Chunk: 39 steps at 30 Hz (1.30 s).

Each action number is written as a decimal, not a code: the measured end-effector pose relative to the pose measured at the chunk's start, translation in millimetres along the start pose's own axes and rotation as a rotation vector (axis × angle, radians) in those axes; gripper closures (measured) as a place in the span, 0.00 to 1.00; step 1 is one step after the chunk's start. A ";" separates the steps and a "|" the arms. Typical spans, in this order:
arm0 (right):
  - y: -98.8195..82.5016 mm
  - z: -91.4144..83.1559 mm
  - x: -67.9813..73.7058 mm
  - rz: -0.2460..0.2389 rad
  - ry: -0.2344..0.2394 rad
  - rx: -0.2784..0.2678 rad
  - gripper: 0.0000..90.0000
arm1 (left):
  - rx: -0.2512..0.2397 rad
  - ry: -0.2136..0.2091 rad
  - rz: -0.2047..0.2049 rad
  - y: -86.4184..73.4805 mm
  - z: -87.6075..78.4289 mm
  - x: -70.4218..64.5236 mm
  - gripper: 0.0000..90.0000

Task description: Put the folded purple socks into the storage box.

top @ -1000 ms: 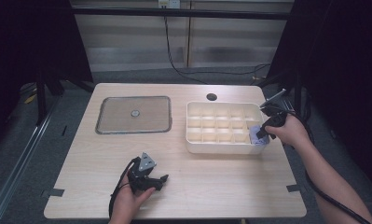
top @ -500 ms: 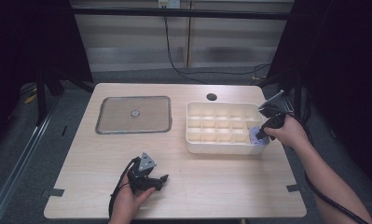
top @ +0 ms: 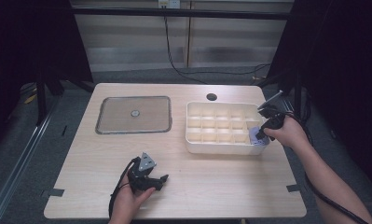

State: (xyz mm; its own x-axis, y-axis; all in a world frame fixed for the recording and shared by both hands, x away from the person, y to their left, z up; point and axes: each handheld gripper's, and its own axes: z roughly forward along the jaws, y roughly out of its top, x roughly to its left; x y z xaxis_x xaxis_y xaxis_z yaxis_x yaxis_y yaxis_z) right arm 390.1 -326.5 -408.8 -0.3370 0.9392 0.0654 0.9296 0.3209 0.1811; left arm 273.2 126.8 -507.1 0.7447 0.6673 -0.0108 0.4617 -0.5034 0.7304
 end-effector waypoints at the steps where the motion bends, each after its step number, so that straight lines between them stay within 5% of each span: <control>1: 0.3 -0.5 0.8 0.002 -0.003 0.004 0.79 | 0.000 0.000 0.000 0.0 0.0 0.0 0.26; 17: 1.6 10.5 6.6 0.008 -0.017 0.061 0.79 | 0.000 0.000 0.000 0.0 0.0 0.1 0.26; 39: -2.1 22.1 7.1 0.021 -0.013 0.059 0.79 | 0.000 0.000 0.000 0.0 0.1 0.1 0.26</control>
State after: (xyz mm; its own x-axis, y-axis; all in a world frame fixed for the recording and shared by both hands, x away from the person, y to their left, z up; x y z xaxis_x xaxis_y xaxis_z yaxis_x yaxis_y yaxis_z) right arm 389.1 -317.8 -430.4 -0.3156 0.9473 0.0555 0.9438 0.3073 0.1212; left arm 273.3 126.9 -507.2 0.7448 0.6672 -0.0112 0.4616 -0.5031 0.7306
